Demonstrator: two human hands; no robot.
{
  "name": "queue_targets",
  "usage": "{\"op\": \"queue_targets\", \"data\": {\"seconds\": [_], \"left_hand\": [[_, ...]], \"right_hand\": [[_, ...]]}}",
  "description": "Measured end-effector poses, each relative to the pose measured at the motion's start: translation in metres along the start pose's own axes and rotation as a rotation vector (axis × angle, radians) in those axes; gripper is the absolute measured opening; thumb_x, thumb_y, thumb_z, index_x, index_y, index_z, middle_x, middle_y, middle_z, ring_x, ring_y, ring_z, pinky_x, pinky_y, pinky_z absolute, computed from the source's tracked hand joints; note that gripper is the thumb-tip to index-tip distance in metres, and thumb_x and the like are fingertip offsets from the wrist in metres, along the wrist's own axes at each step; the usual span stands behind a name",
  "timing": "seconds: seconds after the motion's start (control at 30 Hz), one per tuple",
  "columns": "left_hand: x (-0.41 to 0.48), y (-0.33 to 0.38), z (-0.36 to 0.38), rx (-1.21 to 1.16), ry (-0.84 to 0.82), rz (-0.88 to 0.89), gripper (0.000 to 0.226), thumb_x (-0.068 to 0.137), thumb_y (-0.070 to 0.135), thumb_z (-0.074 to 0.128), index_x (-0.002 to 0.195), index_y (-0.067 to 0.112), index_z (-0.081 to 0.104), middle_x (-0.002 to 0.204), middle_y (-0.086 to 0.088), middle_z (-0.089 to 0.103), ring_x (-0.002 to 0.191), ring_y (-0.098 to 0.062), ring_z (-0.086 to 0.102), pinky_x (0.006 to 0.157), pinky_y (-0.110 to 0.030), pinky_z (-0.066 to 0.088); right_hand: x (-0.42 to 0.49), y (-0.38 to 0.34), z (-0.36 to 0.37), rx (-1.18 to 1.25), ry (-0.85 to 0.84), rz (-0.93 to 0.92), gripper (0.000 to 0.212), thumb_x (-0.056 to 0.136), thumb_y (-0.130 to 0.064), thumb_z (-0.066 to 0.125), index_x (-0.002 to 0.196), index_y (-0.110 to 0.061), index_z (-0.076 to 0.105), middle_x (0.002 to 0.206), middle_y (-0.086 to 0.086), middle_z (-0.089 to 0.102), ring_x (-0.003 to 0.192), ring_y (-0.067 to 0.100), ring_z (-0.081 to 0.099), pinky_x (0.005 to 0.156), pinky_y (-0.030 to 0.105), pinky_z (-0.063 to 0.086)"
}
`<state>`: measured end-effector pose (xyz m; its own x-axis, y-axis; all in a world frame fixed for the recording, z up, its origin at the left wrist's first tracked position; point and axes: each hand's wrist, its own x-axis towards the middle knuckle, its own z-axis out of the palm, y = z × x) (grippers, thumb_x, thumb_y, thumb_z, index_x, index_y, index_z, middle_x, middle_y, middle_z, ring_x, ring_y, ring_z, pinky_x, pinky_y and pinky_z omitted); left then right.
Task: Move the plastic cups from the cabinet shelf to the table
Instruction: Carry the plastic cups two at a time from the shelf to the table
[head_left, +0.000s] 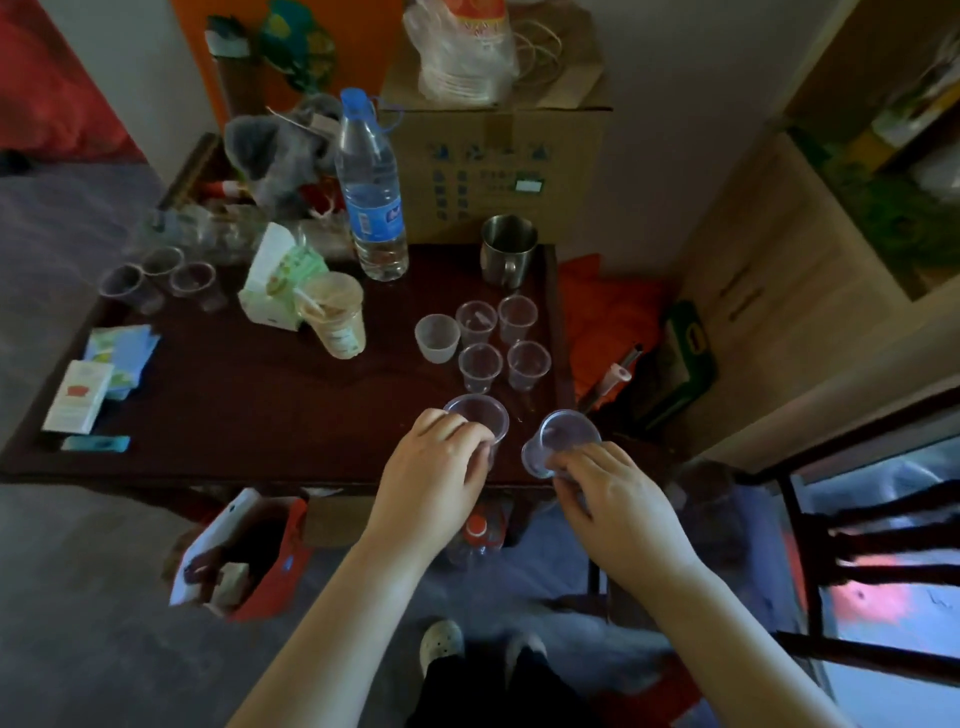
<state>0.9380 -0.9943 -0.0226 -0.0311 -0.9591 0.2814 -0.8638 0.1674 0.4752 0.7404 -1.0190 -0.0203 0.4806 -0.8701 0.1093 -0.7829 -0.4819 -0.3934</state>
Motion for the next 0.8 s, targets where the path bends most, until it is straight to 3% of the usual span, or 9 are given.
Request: {"op": "queue_targets", "data": {"seconds": [0.2,0.53,0.8], "left_hand": [[0.027,-0.031,0.039,0.012,-0.01,0.03,0.012,0.082,0.013,0.063,0.094,0.013,0.067,0.087,0.002,0.065,0.093,-0.017,0.054,0.08,-0.026,0.049],[0.038,-0.064,0.101,-0.002,-0.15,-0.111,0.012,0.079,0.01,0.066,0.091,0.012,0.068,0.089,0.001,0.065,0.099,-0.015,0.052,0.077,-0.028,0.052],[0.049,-0.068,0.126,-0.026,-0.129,-0.167,0.014,0.078,0.008,0.067,0.091,0.012,0.068,0.091,0.001,0.066,0.101,-0.013,0.05,0.078,-0.024,0.049]], "right_hand": [[0.037,0.034,0.023,-0.015,-0.111,0.016,0.022,0.088,-0.019,0.055,0.108,-0.015,0.062,0.102,-0.001,0.064,0.101,0.019,0.055,0.073,0.035,0.054],[0.089,0.069,0.062,0.045,-0.311,-0.007,0.028,0.091,-0.019,0.05,0.117,-0.013,0.057,0.114,0.003,0.059,0.113,0.02,0.049,0.085,0.033,0.049],[0.107,0.083,0.079,0.039,-0.427,0.008,0.029,0.092,-0.018,0.048,0.119,-0.009,0.053,0.119,0.006,0.055,0.115,0.021,0.045,0.089,0.034,0.046]]}}
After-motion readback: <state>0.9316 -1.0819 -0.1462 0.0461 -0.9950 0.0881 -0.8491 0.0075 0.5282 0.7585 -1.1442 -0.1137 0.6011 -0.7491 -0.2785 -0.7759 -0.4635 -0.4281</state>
